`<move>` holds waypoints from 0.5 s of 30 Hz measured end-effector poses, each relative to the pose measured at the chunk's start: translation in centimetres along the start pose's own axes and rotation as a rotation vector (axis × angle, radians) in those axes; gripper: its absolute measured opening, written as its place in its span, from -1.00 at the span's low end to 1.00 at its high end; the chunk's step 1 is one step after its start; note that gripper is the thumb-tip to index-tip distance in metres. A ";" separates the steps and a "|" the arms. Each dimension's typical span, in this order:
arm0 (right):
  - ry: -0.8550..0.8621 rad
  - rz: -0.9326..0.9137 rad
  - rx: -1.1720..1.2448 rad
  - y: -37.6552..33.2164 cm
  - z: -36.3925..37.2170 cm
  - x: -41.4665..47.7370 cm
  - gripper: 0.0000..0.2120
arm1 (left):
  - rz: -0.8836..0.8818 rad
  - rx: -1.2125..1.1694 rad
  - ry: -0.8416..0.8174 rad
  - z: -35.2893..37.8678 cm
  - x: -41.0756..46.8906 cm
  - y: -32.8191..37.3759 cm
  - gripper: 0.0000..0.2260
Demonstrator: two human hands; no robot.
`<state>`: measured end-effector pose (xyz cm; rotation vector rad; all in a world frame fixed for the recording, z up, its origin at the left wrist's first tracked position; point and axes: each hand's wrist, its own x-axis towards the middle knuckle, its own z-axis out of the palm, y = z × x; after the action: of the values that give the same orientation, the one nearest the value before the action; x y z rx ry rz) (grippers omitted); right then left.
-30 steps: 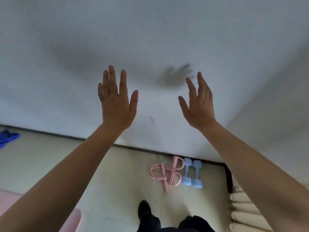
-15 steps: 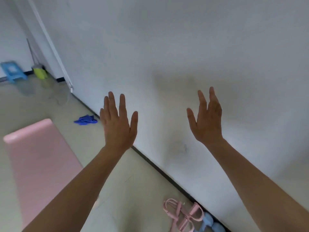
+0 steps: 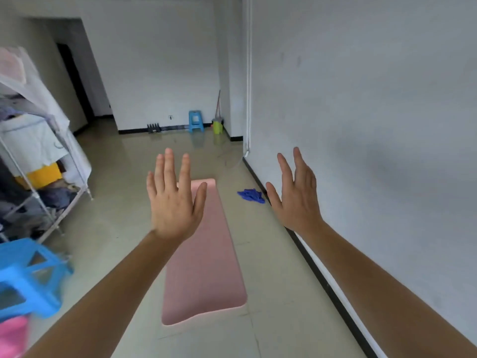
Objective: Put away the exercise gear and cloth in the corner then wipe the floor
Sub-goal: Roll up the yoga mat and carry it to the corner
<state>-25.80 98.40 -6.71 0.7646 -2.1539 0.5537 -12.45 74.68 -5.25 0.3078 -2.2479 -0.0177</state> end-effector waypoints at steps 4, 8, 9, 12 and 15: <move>-0.038 -0.075 0.049 -11.3 6.0 1.8 -0.42 | -0.059 0.061 -0.024 -3.5 -2.0 -12.5 -0.43; -0.128 -0.172 0.077 -21.2 12.5 2.8 -0.42 | -0.117 0.152 -0.061 -6.1 -3.1 -23.5 -0.42; -0.148 -0.157 0.092 -23.1 14.0 3.2 -0.42 | -0.127 0.170 -0.076 -6.4 -3.0 -25.7 -0.42; -0.208 -0.147 0.114 -27.3 17.8 4.6 -0.41 | -0.132 0.202 -0.115 -5.9 -1.9 -31.0 -0.41; -0.216 -0.172 0.109 -29.3 21.9 7.1 -0.40 | -0.136 0.198 -0.113 -3.2 0.0 -34.9 -0.42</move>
<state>-21.11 61.65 -10.53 1.1014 -2.2389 0.5215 -2.47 41.12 -7.28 0.5788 -2.3413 0.1193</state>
